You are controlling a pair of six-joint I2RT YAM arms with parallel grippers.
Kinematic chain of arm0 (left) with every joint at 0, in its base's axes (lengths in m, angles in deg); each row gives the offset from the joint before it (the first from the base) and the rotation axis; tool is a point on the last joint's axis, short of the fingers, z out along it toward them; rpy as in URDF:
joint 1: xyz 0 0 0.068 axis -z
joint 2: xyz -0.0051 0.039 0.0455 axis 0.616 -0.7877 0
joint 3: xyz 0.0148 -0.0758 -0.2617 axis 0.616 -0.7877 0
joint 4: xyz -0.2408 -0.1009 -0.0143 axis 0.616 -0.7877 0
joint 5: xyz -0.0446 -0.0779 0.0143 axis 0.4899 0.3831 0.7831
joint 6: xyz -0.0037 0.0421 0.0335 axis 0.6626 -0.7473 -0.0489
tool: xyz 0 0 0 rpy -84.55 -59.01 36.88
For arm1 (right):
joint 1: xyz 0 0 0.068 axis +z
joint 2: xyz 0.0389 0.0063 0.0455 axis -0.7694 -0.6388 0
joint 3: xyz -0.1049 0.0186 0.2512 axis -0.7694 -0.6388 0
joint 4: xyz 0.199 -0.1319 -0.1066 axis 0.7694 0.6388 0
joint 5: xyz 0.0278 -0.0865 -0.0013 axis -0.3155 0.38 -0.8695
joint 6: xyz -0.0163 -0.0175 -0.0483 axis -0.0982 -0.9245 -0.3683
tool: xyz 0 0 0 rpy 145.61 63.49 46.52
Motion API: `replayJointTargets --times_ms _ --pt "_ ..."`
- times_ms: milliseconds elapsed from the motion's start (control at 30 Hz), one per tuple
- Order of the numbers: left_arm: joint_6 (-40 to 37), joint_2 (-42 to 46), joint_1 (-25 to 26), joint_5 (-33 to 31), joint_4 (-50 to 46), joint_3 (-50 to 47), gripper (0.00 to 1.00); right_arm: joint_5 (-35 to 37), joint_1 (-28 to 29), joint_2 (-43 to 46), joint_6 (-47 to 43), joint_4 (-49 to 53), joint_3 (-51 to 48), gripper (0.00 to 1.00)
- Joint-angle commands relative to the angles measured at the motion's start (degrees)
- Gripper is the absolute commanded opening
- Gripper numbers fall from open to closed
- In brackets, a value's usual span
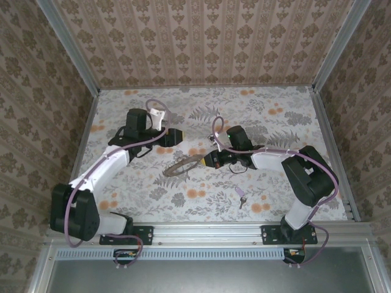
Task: Put the keys on the keyring
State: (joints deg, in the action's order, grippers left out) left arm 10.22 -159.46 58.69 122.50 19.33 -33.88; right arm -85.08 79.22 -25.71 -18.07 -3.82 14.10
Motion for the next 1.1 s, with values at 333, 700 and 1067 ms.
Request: replayJointTargets --times_ms 333,700,1067 --pt "-2.3 -11.7 5.1 4.3 3.1 2.9 0.56 2.8 -1.0 -3.9 -2.1 1.2 0.3 0.00" --pt "-2.1 -15.4 8.2 3.4 4.9 1.7 0.52 5.0 -1.9 -7.2 -1.0 0.4 -0.9 0.00" --pt "-1.6 -14.0 8.3 2.3 5.6 0.4 0.52 6.2 -2.2 -8.3 0.8 -1.3 -1.3 0.25"
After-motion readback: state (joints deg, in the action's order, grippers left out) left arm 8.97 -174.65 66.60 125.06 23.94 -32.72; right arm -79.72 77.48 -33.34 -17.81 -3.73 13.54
